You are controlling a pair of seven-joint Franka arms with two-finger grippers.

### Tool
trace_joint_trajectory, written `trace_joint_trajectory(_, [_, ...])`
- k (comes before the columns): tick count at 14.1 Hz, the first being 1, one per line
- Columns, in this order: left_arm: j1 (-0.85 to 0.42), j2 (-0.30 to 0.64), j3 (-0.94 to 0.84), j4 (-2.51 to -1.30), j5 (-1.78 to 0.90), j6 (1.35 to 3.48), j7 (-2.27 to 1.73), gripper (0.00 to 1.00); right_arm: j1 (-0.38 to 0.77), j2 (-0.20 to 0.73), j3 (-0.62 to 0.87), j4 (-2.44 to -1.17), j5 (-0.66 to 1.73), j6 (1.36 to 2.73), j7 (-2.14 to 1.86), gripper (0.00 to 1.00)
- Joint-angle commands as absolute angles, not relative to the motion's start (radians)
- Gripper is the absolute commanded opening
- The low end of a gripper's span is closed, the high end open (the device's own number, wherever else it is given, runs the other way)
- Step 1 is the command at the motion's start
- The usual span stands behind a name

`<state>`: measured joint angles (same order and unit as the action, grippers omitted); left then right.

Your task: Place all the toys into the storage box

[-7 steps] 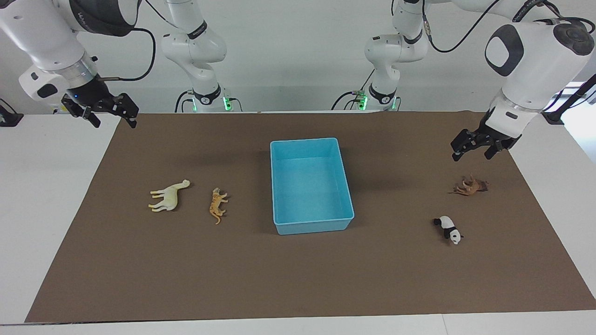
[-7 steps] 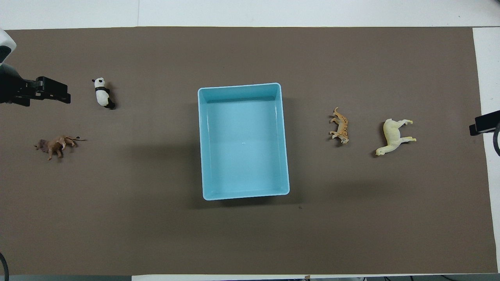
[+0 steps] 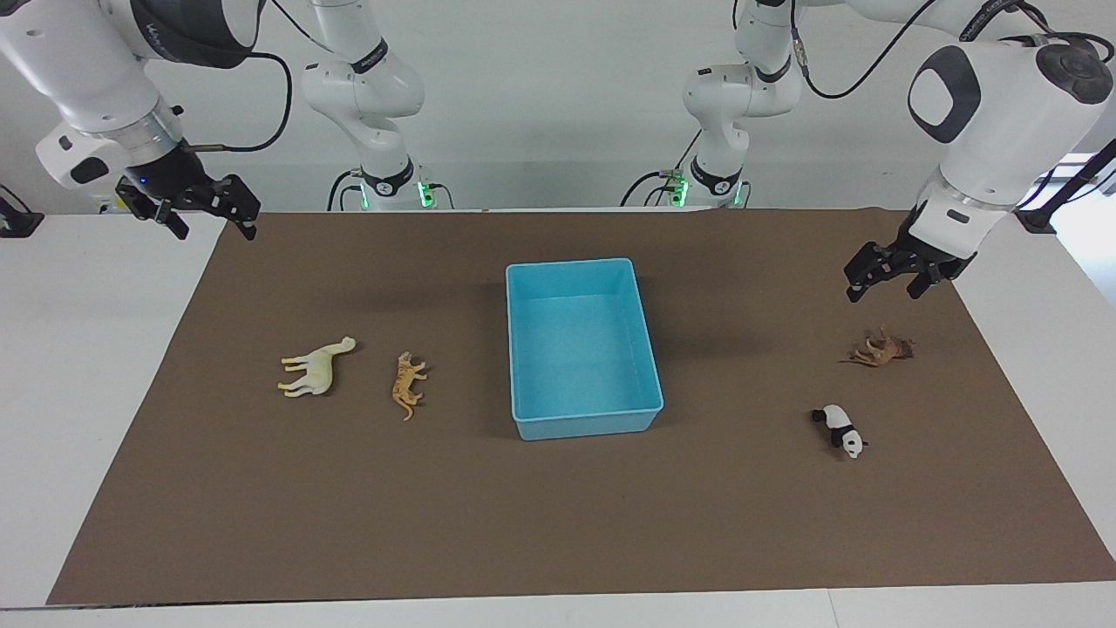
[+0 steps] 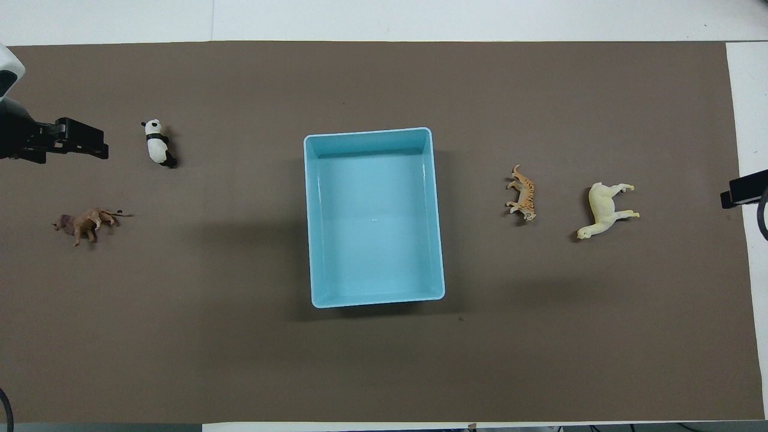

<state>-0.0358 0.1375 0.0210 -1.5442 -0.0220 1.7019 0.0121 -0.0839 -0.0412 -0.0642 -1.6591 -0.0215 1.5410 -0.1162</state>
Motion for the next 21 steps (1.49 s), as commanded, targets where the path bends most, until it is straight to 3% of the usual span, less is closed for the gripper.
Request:
trace_joint_trajectory(1, [-0.049, 0.107, 0.026, -1.584, -0.012, 1.721, -0.006, 1.0, -0.087, -0.133, -0.06, -1.819, -0.012, 1.644, -0.155, 1.0])
trace_joint_trajectory(3, [-0.026, 0.089, 0.031, -1.633, -0.014, 1.767, -0.012, 1.0, -0.086, -0.129, -0.058, -1.822, -0.014, 1.689, -0.149, 1.0])
trace_joint_trajectory(6, [0.002, 0.051, 0.034, -1.819, -0.014, 2.018, -0.064, 1.0, -0.063, -0.082, -0.057, -1.832, -0.014, 1.727, -0.143, 1.0])
trace_joint_trajectory(8, [0.012, 0.093, 0.034, -1.861, -0.014, 2.153, -0.063, 1.0, -0.067, -0.048, -0.057, -1.839, -0.017, 1.77, -0.133, 1.0])
trace_joint_trajectory(13, [0.02, 0.28, 0.034, -1.842, -0.012, 2.42, -0.055, 1.0, -0.06, 0.087, -0.057, -1.905, -0.017, 1.983, -0.133, 1.0])
trace_joint_trajectory(15, [0.009, 0.38, 0.035, -1.749, -0.011, 2.41, -0.058, 1.0, -0.052, 0.149, -0.057, -1.908, -0.017, 2.057, -0.132, 1.0])
trace_joint_trajectory(21, [0.003, 0.472, 0.035, -1.746, -0.009, 2.519, -0.06, 1.0, -0.02, 0.189, -0.057, -2.042, -0.017, 2.247, -0.115, 1.0])
